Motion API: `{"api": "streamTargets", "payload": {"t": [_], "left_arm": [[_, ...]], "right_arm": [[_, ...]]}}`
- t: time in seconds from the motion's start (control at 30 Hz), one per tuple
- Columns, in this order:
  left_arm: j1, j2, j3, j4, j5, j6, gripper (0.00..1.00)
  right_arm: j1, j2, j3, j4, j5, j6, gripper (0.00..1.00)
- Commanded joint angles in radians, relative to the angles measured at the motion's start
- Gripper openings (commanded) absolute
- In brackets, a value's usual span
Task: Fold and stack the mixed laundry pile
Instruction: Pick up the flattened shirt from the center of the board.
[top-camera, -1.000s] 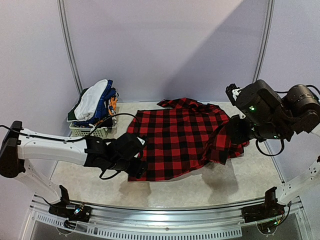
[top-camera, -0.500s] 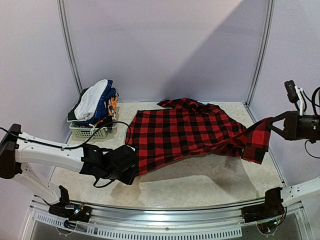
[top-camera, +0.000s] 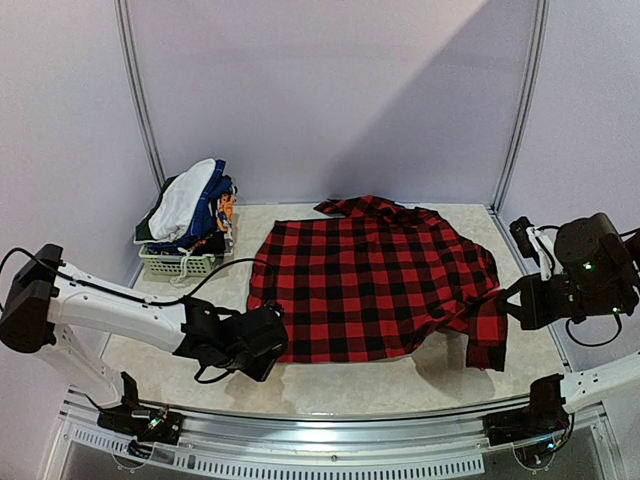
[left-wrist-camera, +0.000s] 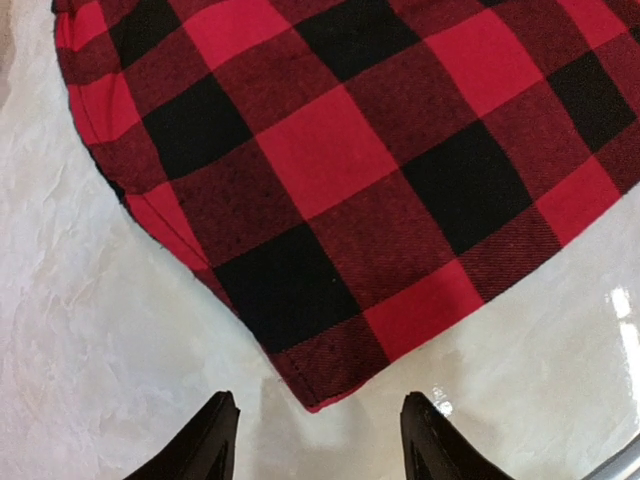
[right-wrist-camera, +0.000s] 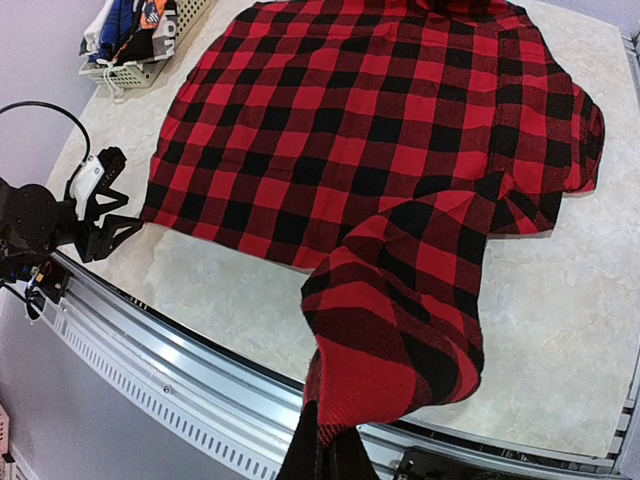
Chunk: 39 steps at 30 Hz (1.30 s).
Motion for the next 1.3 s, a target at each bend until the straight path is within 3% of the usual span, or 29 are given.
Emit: {"api": "streamTargets", "payload": {"t": [0.0,0.4,0.5,0.6,0.63,1.07,1.27], "left_arm": [[-0.01,0.008,0.006,-0.078,-0.039,-0.066,0.55],[0.016,0.105,-0.022,0.082,0.037,-0.08,0.39],[0.023,0.14,-0.011,0.094,0.035,-0.078,0.28],[0.025,0.143,-0.006,0.095,0.034,-0.073,0.02],[0.025,0.135,-0.004,0.091,0.034,-0.073,0.0],[0.075,0.015,0.168,-0.114,-0.082,-0.017,0.0],[0.147,0.028,0.25,-0.133,-0.101,0.045,0.0]], "right_arm": [[0.007,-0.012,-0.025,-0.131,0.028,-0.008,0.0],[0.007,0.045,-0.068,-0.122,0.181,0.073,0.0],[0.008,0.046,-0.079,-0.108,0.189,0.077,0.0],[0.008,0.052,-0.073,-0.115,0.213,0.087,0.0],[0.008,0.055,-0.07,-0.117,0.223,0.092,0.0],[-0.012,0.235,0.061,-0.143,0.545,0.264,0.0],[-0.138,0.335,0.127,0.012,0.562,0.065,0.0]]}}
